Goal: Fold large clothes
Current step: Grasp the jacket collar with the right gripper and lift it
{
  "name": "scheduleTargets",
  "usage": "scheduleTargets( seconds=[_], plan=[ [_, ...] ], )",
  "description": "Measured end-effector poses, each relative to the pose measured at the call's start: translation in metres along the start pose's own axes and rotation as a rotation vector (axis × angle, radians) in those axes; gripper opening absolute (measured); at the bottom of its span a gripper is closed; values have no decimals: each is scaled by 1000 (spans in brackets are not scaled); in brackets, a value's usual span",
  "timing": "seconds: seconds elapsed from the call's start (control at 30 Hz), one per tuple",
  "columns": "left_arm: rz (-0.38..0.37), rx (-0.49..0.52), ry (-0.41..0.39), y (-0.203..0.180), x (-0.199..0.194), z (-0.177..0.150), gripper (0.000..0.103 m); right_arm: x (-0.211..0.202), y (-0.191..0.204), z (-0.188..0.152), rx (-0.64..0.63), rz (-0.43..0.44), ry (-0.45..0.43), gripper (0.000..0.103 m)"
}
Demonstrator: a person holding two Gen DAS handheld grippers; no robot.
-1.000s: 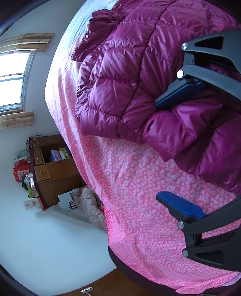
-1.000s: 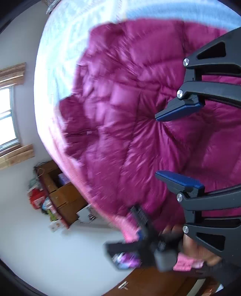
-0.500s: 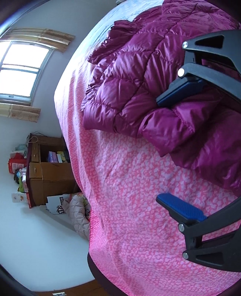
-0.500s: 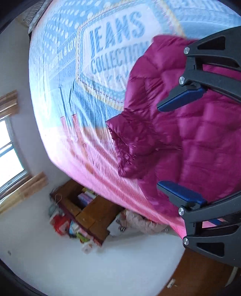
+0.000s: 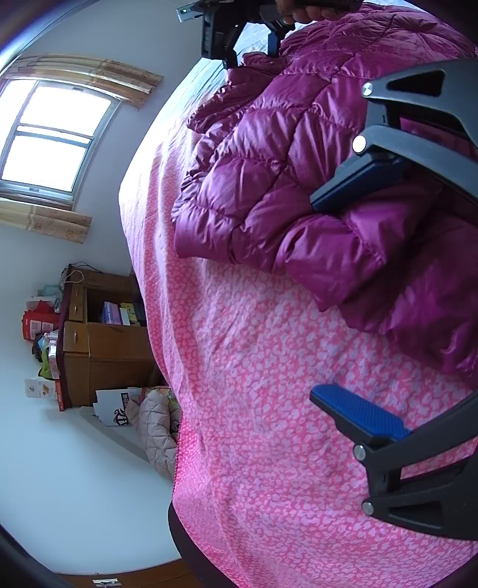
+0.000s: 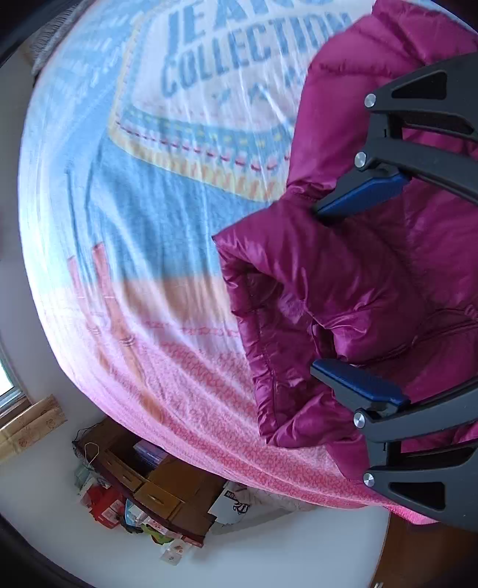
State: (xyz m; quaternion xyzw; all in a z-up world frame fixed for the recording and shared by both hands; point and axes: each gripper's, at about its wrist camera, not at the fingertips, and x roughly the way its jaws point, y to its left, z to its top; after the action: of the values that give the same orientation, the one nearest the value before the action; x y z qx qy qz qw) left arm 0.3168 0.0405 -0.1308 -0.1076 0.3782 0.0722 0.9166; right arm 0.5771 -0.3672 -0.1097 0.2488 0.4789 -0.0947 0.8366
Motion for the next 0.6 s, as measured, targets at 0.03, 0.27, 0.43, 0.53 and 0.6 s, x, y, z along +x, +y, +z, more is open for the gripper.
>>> scheduleTargets(
  seconds=[0.03,0.27,0.43,0.53,0.6],
  plan=[
    [-1,-1,0,0,0,0,97,-1,-1,-1,-4,0,-5,73],
    [1,1,1,-1,1,0,97,-30,-16,-5,-45,13,-24,18],
    [3,3,1,1,-1,-1,97,-45,-40,-17,-36,9,-3,16],
    [6,4,2,-1,0,-1,97,-55,-47,-22,-10,62,-26,16],
    [6,5,2,-1,0,-1,97,-58,-44,-24,-34,32,-32,16]
  ],
)
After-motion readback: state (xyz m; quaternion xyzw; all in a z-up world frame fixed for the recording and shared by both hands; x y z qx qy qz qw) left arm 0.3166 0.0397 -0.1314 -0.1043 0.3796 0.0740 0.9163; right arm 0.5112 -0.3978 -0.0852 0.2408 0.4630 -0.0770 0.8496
